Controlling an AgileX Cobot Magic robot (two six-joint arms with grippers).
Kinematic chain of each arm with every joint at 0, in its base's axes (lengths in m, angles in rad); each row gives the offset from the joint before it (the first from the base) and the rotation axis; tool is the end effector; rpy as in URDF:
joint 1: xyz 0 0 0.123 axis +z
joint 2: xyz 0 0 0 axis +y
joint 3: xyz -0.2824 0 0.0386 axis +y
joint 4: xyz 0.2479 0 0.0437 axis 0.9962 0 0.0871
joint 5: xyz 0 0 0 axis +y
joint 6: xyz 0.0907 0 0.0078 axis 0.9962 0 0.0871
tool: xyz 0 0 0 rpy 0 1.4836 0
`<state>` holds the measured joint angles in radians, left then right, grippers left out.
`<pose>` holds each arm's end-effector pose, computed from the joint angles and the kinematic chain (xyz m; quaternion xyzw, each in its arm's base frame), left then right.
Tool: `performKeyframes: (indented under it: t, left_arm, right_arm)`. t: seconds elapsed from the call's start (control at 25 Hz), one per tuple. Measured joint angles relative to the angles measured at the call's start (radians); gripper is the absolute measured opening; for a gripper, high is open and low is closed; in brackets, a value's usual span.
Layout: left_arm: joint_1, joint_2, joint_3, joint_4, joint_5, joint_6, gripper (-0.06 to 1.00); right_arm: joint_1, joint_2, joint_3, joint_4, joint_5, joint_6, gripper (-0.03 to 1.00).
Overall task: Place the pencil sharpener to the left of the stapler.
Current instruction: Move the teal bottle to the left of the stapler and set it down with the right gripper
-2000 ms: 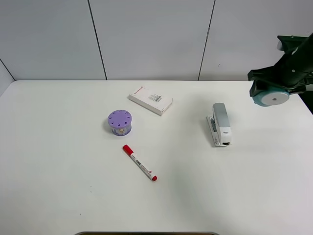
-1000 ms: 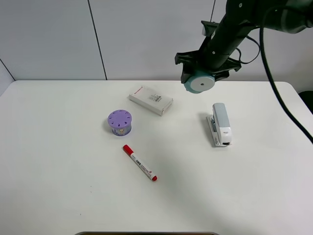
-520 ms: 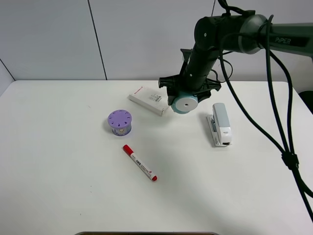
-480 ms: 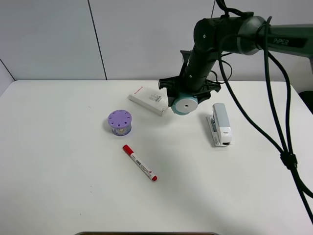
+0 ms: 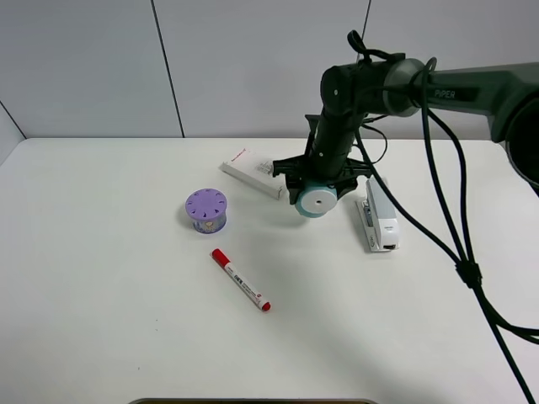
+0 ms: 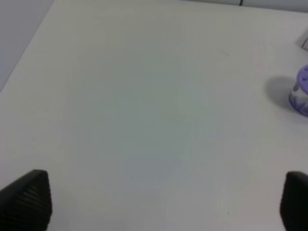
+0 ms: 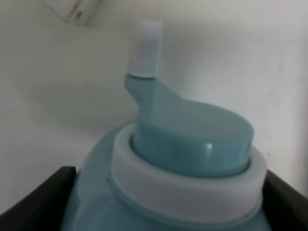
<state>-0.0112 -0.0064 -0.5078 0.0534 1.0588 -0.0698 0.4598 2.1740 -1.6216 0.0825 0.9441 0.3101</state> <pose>-0.0067 0.0043 0.2795 -0.0261 0.8483 0.0053 0.5288 0.3921 0.2010 0.1511 -0.0531 0.9947 0.0629 0.0615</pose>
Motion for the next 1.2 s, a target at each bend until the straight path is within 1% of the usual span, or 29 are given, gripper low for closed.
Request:
performKeyframes:
  t: [0.48,1.12,1.2]
  left_arm:
    - [0.000,0.000,0.000,0.000,0.000,0.000,0.95]
    - [0.000,0.000,0.000,0.000,0.000,0.000,0.95]
    - [0.000,0.000,0.000,0.000,0.000,0.000,0.95]
  right_arm:
    - [0.002,0.084,0.000,0.019,-0.075,-0.008,0.68]
    - [0.004,0.093,-0.001,0.022,-0.083,-0.014,0.68]
    - [0.004,0.093,-0.001,0.022,-0.083,-0.017,0.70]
